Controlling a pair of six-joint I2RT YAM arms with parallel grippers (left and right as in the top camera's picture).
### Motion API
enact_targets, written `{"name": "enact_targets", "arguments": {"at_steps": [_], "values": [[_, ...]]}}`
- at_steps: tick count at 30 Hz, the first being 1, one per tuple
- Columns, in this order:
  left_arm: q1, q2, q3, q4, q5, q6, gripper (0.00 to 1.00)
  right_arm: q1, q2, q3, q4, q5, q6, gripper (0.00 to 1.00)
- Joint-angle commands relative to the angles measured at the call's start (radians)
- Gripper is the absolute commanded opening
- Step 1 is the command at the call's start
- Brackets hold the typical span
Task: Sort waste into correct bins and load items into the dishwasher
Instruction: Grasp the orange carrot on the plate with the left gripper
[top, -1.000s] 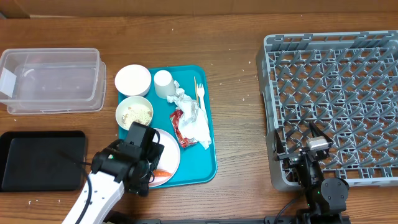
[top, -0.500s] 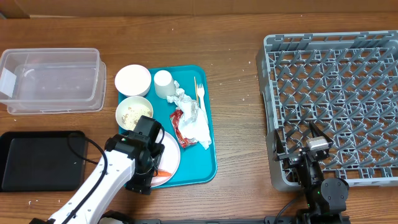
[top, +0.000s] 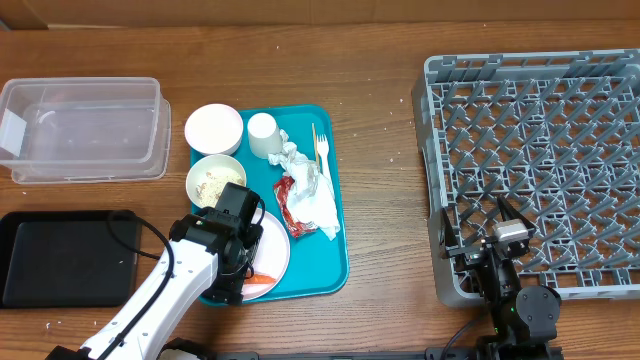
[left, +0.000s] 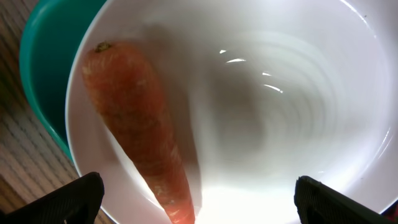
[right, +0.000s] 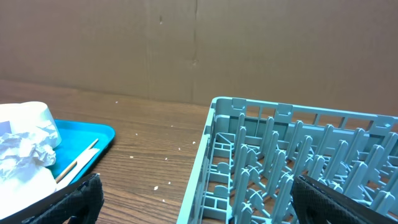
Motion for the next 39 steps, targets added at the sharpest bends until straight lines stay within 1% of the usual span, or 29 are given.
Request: {"name": "enact_targets", "arguments": {"at_steps": [1, 9, 12, 13, 16, 18, 20, 21, 22, 23, 32, 34, 37, 39], "values": [[0.006, 0.009, -0.023, 0.015, -0.027, -0.007, 1.00, -0.006, -0.008, -0.010, 0.005, 0.006, 0.008, 1.00], [0.006, 0.010, -0.072, 0.108, -0.035, -0.006, 0.99, -0.006, -0.008, -0.010, 0.005, 0.006, 0.008, 1.00], [0.006, 0.010, -0.082, 0.119, -0.035, -0.006, 0.91, -0.006, -0.008, -0.010, 0.005, 0.006, 0.008, 1.00], [0.006, 0.010, -0.087, 0.120, -0.035, -0.007, 0.86, -0.006, -0.008, -0.010, 0.005, 0.006, 0.008, 1.00], [0.006, 0.010, -0.115, 0.156, -0.035, -0.008, 0.85, -0.006, -0.008, -0.010, 0.005, 0.006, 0.008, 1.00], [0.006, 0.010, -0.129, 0.181, -0.035, -0.010, 0.80, -0.006, -0.008, -0.010, 0.005, 0.006, 0.008, 1.00], [0.006, 0.010, -0.133, 0.191, -0.038, -0.010, 0.68, -0.006, -0.008, -0.010, 0.005, 0.006, 0.008, 1.00], [0.006, 0.010, -0.133, 0.191, -0.042, -0.010, 0.65, -0.006, -0.008, -0.010, 0.005, 0.006, 0.008, 1.00], [0.006, 0.010, -0.133, 0.191, -0.050, -0.010, 0.58, -0.006, -0.008, -0.010, 0.005, 0.006, 0.008, 1.00], [0.006, 0.010, -0.133, 0.191, -0.055, -0.010, 0.54, -0.006, -0.008, -0.010, 0.005, 0.006, 0.008, 1.00], [0.006, 0.010, -0.133, 0.200, -0.096, -0.010, 0.37, -0.006, -0.008, -0.010, 0.005, 0.006, 0.008, 1.00], [0.006, 0.010, -0.133, 0.200, -0.095, -0.010, 0.30, -0.006, -0.008, -0.010, 0.005, 0.006, 0.008, 1.00], [0.006, 0.010, -0.133, 0.200, -0.095, -0.009, 0.29, -0.006, -0.008, -0.010, 0.005, 0.006, 0.008, 1.00], [0.006, 0.010, -0.131, 0.200, -0.095, -0.005, 0.27, -0.006, -0.008, -0.010, 0.005, 0.006, 0.008, 1.00]]}}
